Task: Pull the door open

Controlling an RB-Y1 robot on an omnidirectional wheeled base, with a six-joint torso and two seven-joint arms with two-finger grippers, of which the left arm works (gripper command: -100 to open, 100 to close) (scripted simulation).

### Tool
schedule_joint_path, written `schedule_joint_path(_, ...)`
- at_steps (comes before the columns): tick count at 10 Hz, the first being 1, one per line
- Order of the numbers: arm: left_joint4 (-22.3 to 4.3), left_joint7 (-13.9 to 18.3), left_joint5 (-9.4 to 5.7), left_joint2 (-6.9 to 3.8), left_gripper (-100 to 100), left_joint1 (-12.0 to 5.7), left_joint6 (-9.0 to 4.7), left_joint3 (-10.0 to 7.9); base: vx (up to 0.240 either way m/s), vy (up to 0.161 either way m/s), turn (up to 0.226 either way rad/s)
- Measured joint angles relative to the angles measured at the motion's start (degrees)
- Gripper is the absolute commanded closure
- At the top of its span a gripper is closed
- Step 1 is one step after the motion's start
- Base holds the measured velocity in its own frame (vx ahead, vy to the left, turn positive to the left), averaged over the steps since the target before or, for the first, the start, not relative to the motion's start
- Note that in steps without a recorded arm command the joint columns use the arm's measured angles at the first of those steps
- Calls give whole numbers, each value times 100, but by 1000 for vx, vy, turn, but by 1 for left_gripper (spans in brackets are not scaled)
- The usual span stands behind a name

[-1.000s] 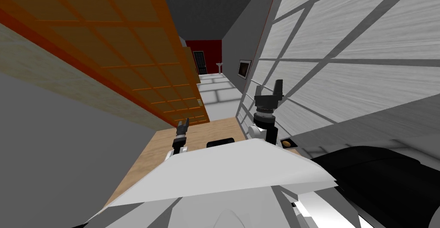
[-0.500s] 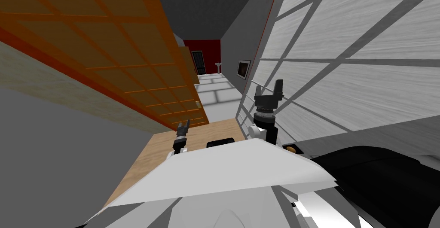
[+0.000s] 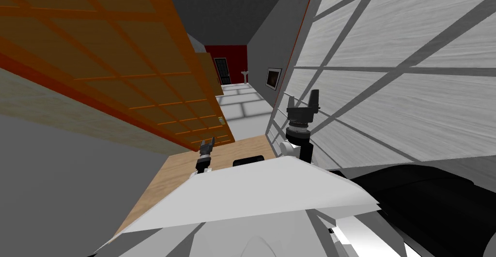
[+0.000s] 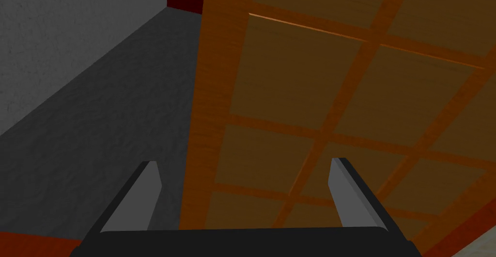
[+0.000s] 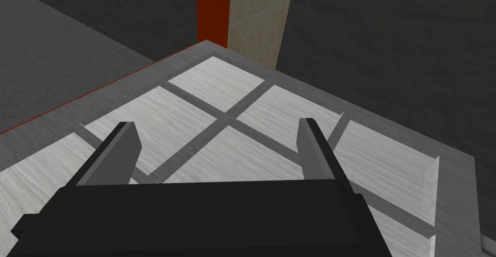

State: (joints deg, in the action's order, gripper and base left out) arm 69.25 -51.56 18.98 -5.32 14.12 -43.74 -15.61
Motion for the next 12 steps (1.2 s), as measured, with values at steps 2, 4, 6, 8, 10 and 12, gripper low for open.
schedule_joint_path(2, -239, -204, 41, 10, -100, -79, -79, -69, 114, 0, -39)
schedule_joint_path(4, -471, -435, 99, 25, -100, -137, -151, -145, 119, 12, -29)
schedule_joint_path(6, -710, -646, 146, 46, -100, -208, -229, -216, 119, -14, -37)
schedule_joint_path(8, -957, -865, 195, 71, -100, -276, -311, -290, 135, -1, -37)
schedule_joint_path(10, -1238, -1114, 250, 97, -100, -365, -402, -374, 133, 8, -39)
schedule_joint_path(12, -1390, -1316, 305, 145, -100, -382, -452, -429, 118, -1, -31)
